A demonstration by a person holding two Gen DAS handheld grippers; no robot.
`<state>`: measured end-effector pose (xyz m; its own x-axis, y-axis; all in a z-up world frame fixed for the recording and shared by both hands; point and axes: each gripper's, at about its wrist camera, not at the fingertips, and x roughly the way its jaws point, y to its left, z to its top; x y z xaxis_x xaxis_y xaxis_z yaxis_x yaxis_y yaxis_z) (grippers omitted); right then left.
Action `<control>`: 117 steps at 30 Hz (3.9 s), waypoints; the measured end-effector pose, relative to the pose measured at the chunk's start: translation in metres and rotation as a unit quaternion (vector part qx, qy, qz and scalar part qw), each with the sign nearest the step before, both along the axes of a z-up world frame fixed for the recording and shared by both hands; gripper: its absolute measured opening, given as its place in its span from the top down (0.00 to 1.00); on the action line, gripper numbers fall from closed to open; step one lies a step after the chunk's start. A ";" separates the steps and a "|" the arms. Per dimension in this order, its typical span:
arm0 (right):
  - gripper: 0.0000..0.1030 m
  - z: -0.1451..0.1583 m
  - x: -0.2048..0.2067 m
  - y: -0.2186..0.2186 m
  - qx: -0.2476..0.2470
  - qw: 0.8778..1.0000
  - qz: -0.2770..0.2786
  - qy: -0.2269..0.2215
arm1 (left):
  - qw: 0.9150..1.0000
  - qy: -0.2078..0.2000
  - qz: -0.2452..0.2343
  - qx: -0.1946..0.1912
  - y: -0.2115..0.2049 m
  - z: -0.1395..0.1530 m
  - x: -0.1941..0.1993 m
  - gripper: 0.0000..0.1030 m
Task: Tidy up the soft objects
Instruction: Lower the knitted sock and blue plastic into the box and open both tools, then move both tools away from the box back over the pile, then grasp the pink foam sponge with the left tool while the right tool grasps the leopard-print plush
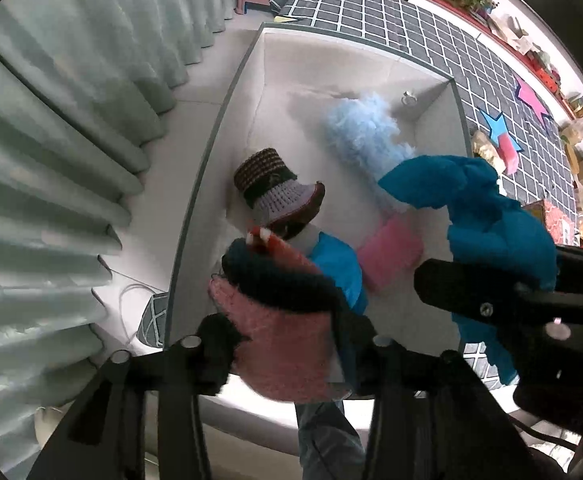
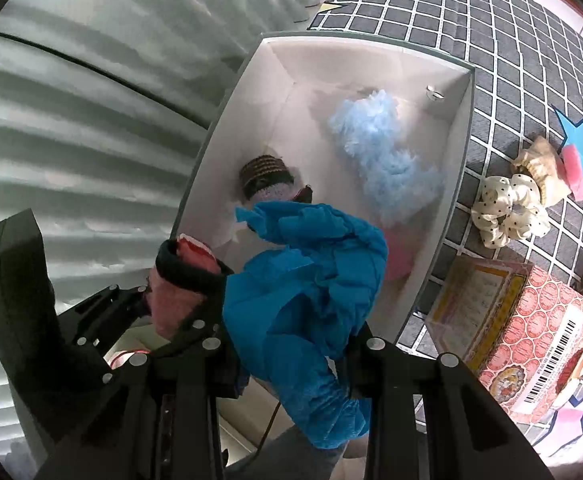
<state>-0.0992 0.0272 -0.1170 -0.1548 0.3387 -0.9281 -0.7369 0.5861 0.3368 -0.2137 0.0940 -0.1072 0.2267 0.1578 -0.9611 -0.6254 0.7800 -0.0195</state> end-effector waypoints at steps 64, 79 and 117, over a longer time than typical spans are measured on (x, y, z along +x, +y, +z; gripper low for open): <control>0.00 -0.078 0.223 -0.289 -0.045 0.965 -0.258 0.005 | 0.994 0.076 -0.076 0.007 -0.166 -0.004 0.333 0.06; 0.06 -0.113 0.239 -0.282 -0.046 0.971 -0.236 0.000 | 0.977 0.194 -0.052 0.078 -0.168 -0.094 0.395 0.07; 0.28 -0.087 0.266 -0.364 0.005 0.950 -0.309 0.040 | 0.979 0.025 -0.189 0.066 -0.177 -0.016 0.413 0.23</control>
<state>0.1668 -0.3367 -0.2039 0.0056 0.3967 -0.9179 -0.2250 0.8949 0.3853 0.1989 -0.0831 -0.1228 0.2459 0.1959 -0.9493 -0.2887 0.9497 0.1212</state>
